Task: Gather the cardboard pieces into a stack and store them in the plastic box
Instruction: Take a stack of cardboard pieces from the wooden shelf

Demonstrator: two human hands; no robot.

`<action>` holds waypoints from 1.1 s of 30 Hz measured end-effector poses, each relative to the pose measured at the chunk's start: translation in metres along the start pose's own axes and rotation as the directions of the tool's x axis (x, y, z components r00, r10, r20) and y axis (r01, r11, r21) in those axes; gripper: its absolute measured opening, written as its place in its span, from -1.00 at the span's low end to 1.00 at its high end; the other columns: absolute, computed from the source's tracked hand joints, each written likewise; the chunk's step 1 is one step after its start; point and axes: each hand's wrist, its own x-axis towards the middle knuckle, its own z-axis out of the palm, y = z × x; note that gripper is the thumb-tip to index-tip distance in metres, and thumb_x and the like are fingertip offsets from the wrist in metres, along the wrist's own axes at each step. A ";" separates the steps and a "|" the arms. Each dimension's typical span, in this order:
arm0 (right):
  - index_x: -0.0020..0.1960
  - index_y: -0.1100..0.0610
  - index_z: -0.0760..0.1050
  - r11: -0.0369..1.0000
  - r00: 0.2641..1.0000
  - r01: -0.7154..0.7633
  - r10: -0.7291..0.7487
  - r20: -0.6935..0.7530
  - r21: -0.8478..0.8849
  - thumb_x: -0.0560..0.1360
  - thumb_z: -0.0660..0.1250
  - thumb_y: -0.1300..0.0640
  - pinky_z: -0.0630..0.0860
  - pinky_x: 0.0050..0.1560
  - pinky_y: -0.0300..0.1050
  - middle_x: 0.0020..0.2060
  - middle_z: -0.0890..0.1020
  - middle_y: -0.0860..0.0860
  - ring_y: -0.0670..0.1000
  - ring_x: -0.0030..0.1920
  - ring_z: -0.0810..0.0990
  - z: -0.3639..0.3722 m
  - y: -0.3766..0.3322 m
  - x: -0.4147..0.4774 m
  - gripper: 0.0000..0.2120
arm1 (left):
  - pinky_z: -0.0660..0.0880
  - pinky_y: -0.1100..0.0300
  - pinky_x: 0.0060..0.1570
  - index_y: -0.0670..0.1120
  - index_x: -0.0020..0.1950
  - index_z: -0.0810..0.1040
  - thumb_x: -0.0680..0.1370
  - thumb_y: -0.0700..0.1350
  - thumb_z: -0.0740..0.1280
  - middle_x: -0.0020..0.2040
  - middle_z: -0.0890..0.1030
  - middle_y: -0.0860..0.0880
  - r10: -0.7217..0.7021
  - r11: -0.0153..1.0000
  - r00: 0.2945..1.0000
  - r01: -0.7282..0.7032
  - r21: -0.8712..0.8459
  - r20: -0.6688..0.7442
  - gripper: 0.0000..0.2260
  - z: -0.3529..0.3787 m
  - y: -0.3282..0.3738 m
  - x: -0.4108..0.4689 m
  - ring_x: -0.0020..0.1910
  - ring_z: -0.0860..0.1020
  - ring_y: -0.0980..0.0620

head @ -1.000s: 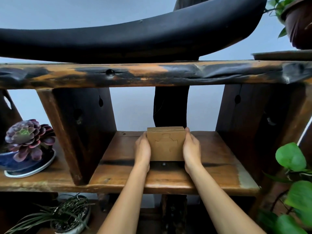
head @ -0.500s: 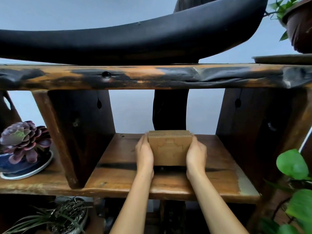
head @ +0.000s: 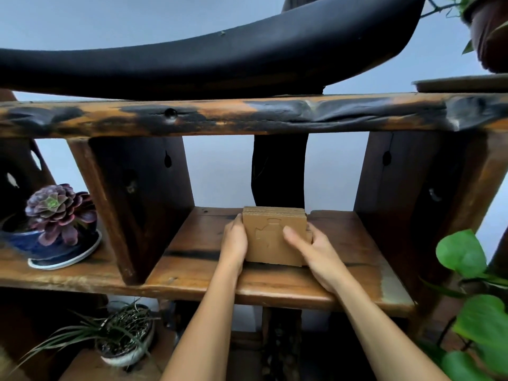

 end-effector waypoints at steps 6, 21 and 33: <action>0.24 -0.01 0.57 0.986 0.987 0.160 -0.159 0.029 -0.042 0.44 0.58 -0.01 0.58 0.26 0.00 0.14 0.73 -0.07 -0.06 0.18 0.69 -0.001 0.011 0.005 -0.59 | 0.52 -0.10 0.34 0.07 0.26 0.66 0.56 0.42 0.10 0.12 0.75 -0.03 -0.031 0.998 0.999 0.033 -0.059 0.029 -0.42 -0.004 -0.003 -0.003 0.17 0.67 -0.05; 0.21 0.04 0.61 0.996 0.994 0.087 -0.087 -0.066 -0.002 0.42 0.59 -0.04 0.62 0.24 0.11 0.08 0.75 -0.04 -0.04 0.12 0.71 -0.006 0.003 -0.043 -0.59 | 0.59 0.41 -0.19 0.03 0.13 0.60 0.40 0.04 0.65 -0.02 0.73 0.26 0.216 0.970 0.966 -0.229 0.085 0.140 -0.61 -0.019 -0.014 -0.083 -0.05 0.70 0.26; 0.14 0.09 0.61 0.987 0.973 -0.121 0.139 -0.183 0.104 0.32 0.62 0.01 0.67 0.07 0.07 0.00 0.77 0.02 0.05 0.04 0.75 0.032 0.063 -0.229 -0.56 | 0.68 0.15 -0.13 -0.14 0.11 0.65 0.34 -0.08 0.69 -0.01 0.78 -0.08 -0.027 0.988 0.994 0.042 -0.146 0.104 -0.58 -0.070 -0.119 -0.236 0.00 0.75 -0.06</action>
